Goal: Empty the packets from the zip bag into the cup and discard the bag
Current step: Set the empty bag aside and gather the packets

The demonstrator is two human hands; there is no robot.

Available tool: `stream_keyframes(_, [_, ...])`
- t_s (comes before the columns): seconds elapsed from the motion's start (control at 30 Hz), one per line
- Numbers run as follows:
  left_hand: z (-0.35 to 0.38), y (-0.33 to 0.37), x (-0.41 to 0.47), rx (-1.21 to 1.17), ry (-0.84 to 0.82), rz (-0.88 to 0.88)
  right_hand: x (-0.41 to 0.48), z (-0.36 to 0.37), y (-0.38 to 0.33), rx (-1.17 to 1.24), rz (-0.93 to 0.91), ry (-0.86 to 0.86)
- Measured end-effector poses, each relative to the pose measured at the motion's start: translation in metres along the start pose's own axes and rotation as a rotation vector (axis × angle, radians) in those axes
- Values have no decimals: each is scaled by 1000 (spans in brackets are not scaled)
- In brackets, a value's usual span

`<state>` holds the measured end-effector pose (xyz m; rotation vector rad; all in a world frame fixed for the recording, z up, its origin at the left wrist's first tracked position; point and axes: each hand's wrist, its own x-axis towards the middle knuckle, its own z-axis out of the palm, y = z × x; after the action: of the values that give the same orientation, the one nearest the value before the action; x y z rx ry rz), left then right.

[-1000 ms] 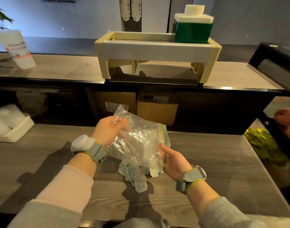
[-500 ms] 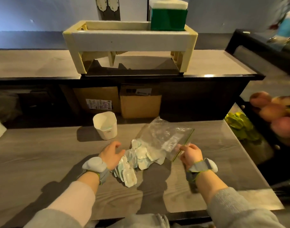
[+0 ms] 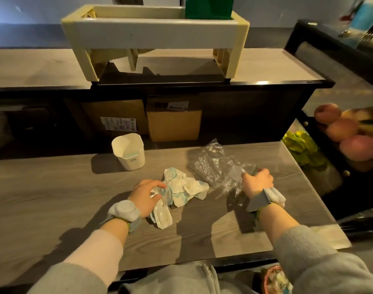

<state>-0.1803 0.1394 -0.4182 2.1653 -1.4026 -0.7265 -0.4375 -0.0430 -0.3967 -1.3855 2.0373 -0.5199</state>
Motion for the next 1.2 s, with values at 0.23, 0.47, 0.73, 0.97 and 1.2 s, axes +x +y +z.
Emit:
stream_keyframes(0.23, [2,-11,-12,93,-15,141,-57,35,-14,-95,-539,-338])
stream_keyframes(0.47, [21,-29,-21,179,-84,231,-87,77,-9,-223,-785,-634])
stream_keyframes(0.73, [37,-47,-28,263,-125,198,-100,100,1,-273,-880,-676])
stream_keyframes(0.97, [36,-51,-45,61,2,123,-107,111,2,-209,-893,-683])
stream_keyframes(1.2, [23,-61,-45,-558,371,-381,-112,123,-9,-149,-978,-660])
